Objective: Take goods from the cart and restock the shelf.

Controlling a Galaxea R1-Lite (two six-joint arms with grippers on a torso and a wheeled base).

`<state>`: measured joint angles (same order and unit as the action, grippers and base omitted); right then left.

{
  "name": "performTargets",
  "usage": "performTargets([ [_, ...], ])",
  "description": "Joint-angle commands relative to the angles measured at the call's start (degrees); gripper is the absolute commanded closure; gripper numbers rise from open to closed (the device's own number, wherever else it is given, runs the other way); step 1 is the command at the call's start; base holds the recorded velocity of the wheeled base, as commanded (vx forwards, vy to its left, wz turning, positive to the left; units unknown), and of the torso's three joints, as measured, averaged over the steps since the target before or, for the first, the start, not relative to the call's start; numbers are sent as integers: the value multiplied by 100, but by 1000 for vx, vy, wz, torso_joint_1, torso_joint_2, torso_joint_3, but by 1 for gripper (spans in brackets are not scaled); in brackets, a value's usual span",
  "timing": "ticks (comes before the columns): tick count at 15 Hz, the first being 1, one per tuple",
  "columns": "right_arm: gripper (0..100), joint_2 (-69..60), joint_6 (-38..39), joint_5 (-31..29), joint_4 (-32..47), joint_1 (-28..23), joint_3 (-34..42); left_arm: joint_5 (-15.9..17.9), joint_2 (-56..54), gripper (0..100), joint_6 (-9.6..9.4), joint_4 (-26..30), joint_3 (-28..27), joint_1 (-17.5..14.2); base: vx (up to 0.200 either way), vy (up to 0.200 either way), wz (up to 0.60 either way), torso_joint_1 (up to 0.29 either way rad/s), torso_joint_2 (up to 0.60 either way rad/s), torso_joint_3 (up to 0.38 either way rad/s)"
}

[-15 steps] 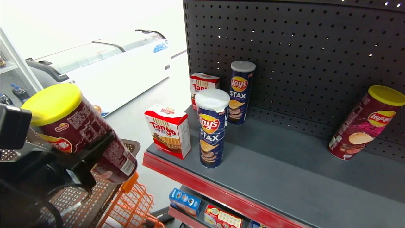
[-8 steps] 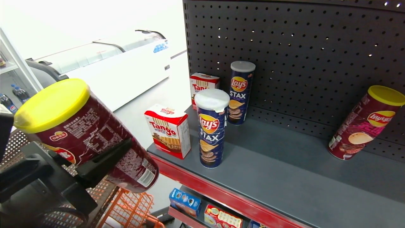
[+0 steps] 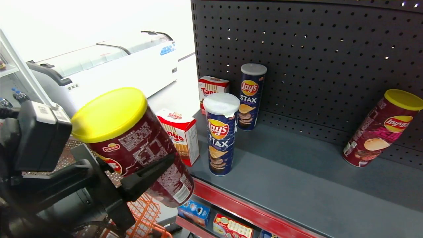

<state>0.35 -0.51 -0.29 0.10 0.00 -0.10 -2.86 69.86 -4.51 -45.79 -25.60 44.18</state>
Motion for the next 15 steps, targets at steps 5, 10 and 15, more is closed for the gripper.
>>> performTargets([
  [5, 0, 9, -10, 29, -1, 0, 1, 919, 150, 100, 3, 527, -376, 179, 0, 0, 0, 0, 0, 0],
  [10, 0, 9, -2, 20, -1, 0, 1, 1464, 379, 100, 3, 650, -543, 258, 0, 0, -120, 0, 0, 1],
  [15, 0, 9, -2, 29, -1, -9, 1, 1570, 511, 100, 3, 624, -551, 258, 0, 0, -600, 5, 2, 7],
])
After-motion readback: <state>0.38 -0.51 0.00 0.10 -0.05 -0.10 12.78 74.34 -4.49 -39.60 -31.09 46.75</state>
